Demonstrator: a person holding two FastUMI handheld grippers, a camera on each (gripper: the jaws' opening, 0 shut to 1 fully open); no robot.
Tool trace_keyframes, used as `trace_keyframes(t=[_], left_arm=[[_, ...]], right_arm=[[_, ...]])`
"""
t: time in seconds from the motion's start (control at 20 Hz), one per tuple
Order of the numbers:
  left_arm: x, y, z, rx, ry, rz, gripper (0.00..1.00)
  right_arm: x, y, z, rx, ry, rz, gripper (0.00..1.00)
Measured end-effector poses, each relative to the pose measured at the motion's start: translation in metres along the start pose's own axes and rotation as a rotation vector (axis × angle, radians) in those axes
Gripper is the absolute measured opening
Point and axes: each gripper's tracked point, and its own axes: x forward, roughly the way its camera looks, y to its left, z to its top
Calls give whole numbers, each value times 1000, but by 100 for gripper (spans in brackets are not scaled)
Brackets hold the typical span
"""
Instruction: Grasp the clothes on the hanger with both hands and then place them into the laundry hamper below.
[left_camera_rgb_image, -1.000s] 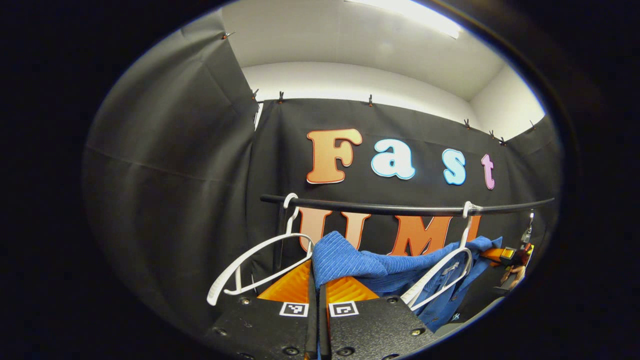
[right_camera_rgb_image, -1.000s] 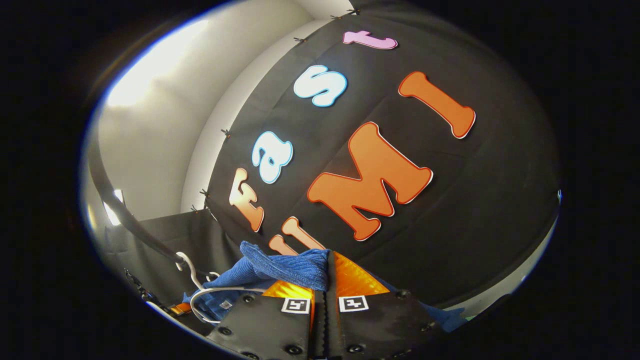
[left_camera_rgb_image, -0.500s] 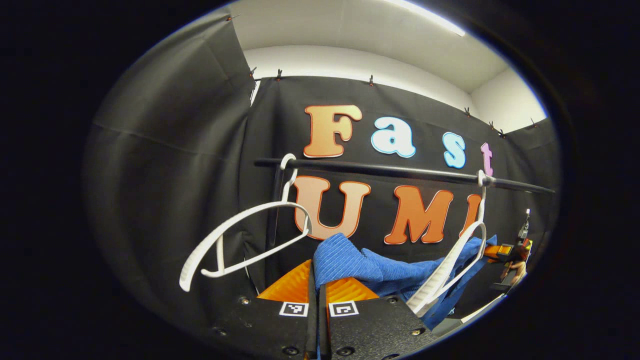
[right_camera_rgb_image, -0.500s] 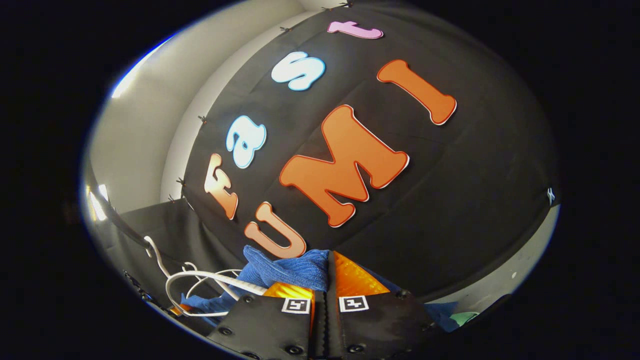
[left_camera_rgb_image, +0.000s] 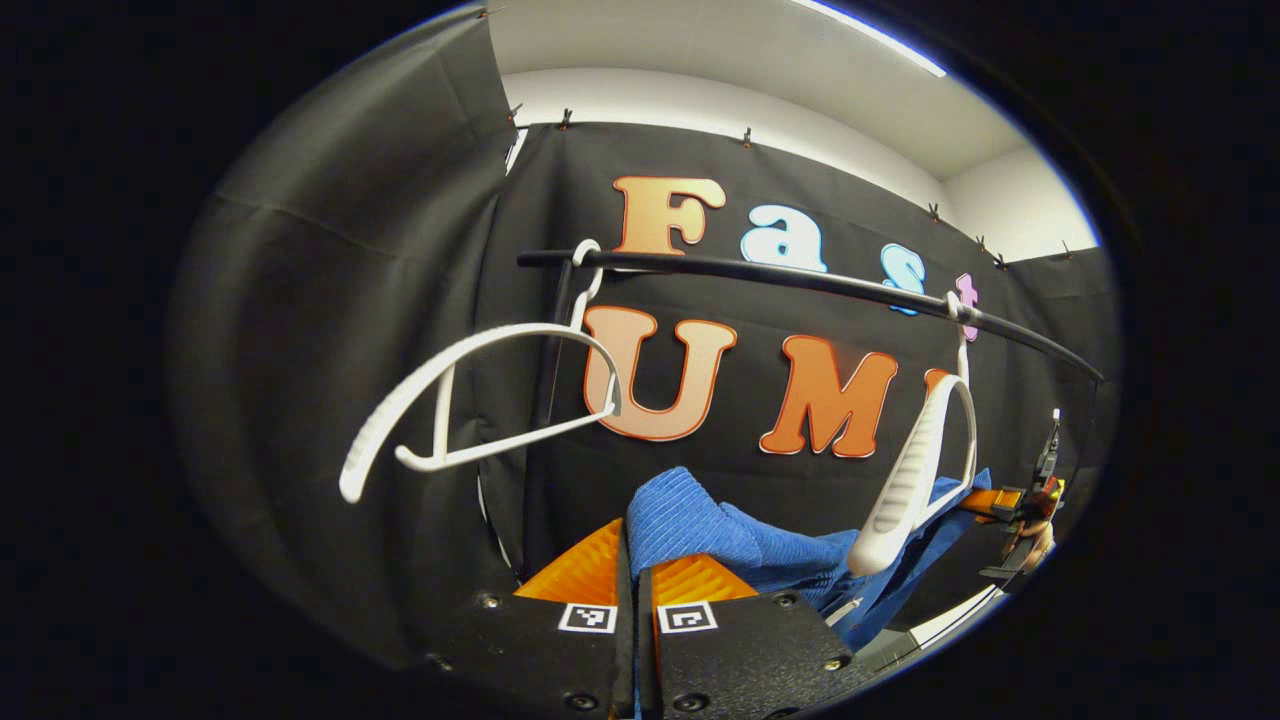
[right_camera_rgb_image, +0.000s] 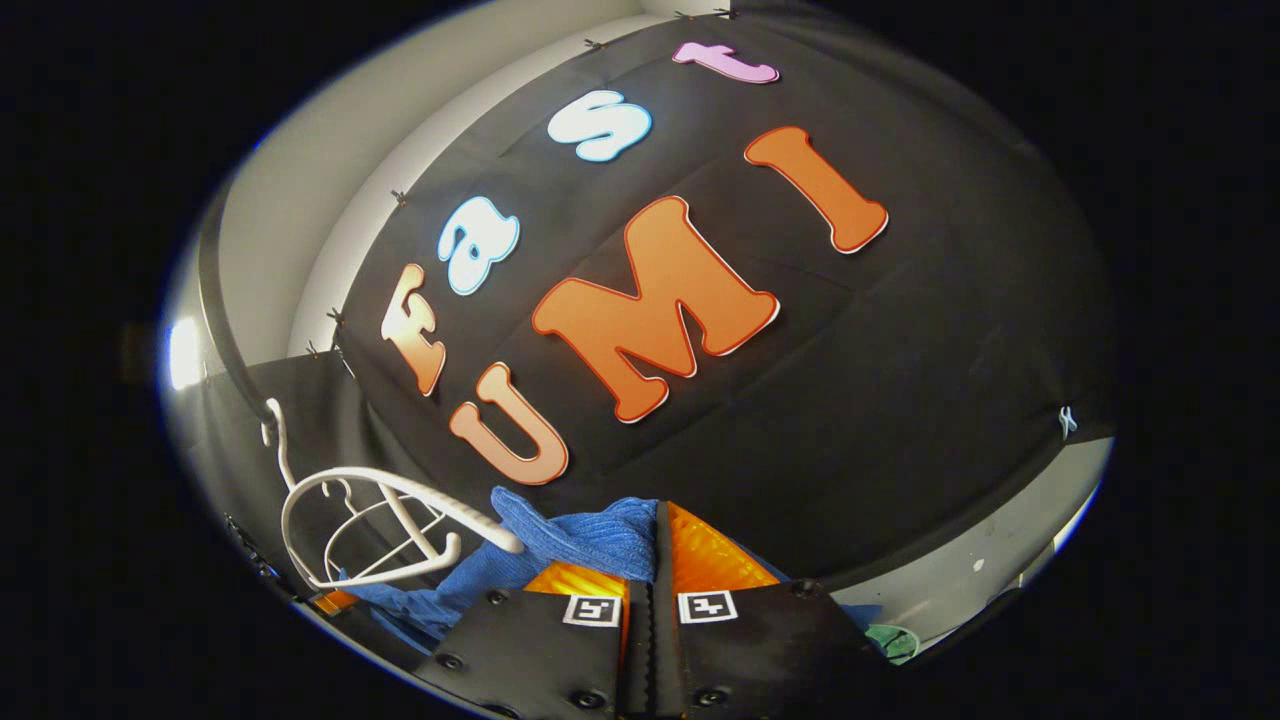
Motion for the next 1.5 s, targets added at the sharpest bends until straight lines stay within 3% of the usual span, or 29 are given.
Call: trace_keyframes(t=[0.6,1.05,1.5], left_arm=[[-25,-48,-54,6,84,-108,2],[-23,-131,-108,-7,190,-256,2],[-22,-204,-197,-47,365,-347,2]], right_arm=[[-56,-11,-53,-71,56,-90,8],[-75,-3,-102,-120,125,-110,7],[-90,-32,-150,-171,189,-210,7]])
